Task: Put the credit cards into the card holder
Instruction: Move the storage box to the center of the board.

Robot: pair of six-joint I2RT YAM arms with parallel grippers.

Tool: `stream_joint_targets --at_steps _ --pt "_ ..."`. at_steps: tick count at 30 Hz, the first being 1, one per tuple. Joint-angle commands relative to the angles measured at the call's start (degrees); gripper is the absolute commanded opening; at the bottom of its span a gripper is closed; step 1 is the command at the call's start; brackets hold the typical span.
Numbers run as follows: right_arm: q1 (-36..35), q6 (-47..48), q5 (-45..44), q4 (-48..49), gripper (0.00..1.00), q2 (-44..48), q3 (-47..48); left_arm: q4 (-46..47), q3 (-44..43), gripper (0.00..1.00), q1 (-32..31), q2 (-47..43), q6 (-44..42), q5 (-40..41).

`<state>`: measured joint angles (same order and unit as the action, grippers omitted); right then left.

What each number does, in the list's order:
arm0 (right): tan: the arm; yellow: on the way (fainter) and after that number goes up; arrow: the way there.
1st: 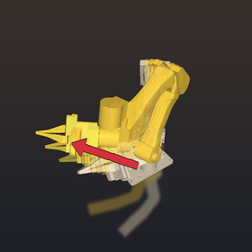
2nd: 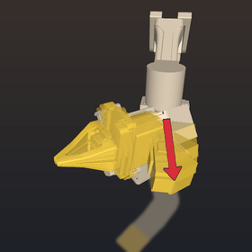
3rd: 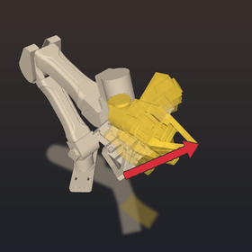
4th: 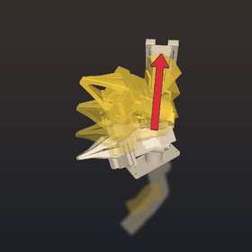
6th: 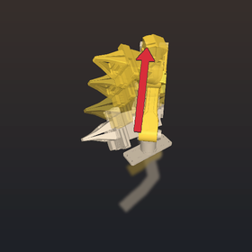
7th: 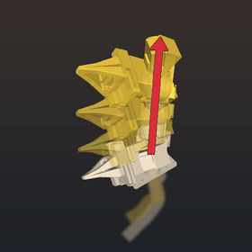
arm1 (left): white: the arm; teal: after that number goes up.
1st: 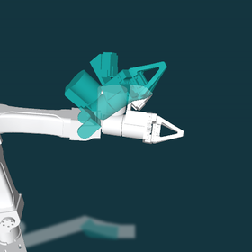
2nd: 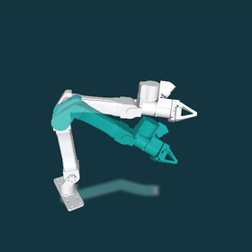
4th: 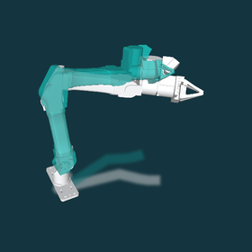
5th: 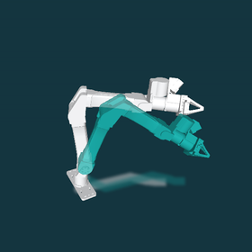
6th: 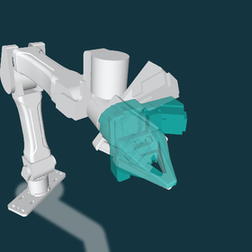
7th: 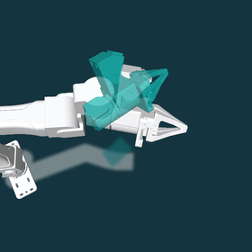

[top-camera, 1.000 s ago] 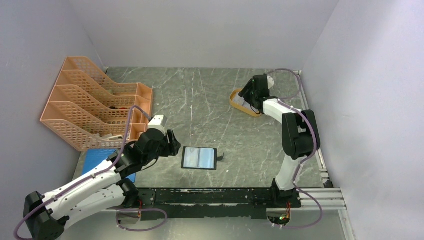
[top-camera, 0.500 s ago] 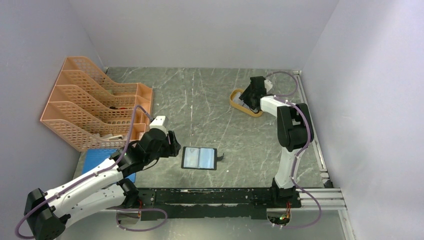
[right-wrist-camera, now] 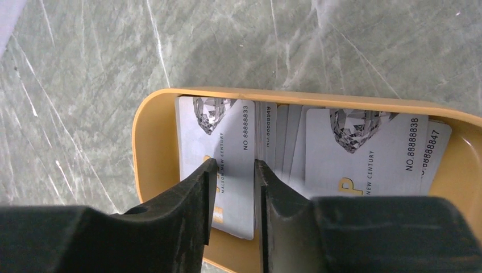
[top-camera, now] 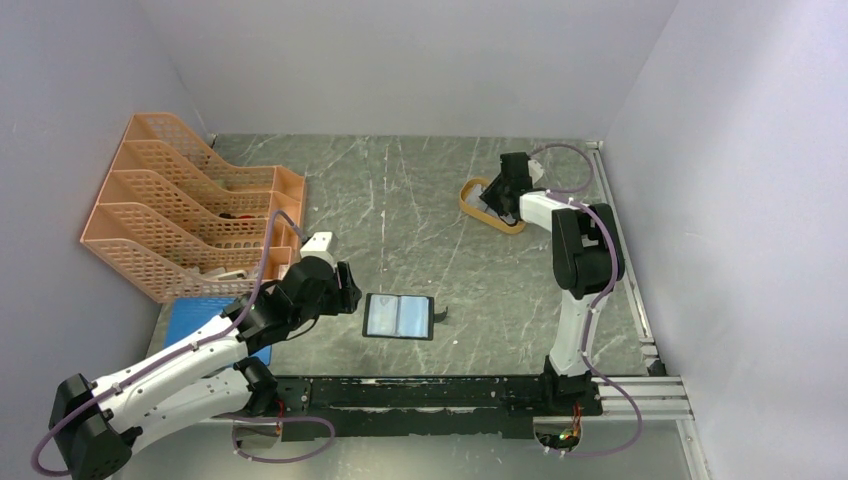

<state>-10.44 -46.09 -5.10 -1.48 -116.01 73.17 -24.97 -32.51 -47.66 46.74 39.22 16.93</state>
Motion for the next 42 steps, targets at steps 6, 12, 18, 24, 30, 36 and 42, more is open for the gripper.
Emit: stream_joint_targets --at_steps 6,12,18,24,30,36,42 --pt "2.2 -0.2 0.8 1.0 0.18 1.0 -5.5 0.4 -0.8 0.60 0.3 0.3 0.3 0.0" --pt "2.9 0.0 1.5 1.2 0.07 2.7 -7.2 0.9 -0.9 0.60 0.3 1.1 0.3 -0.4" --pt "3.0 -0.3 3.6 3.9 0.05 4.4 -7.8 1.4 -0.7 0.60 0.3 1.3 0.4 -0.6" --pt "3.3 -1.9 4.8 5.4 0.22 5.2 -8.4 1.6 -0.8 0.60 0.3 1.6 0.5 -1.0" --pt "4.2 -2.7 8.5 6.1 0.40 3.8 -7.9 1.3 -1.0 0.60 0.3 1.6 0.5 -1.2" --pt "4.3 -2.8 13.7 9.5 0.39 2.5 -8.3 1.6 -0.5 0.59 0.3 1.5 0.9 -1.4" --pt "4.2 -2.6 16.5 11.8 0.36 2.4 -9.2 1.9 -0.6 0.59 0.3 2.1 1.0 -2.0"
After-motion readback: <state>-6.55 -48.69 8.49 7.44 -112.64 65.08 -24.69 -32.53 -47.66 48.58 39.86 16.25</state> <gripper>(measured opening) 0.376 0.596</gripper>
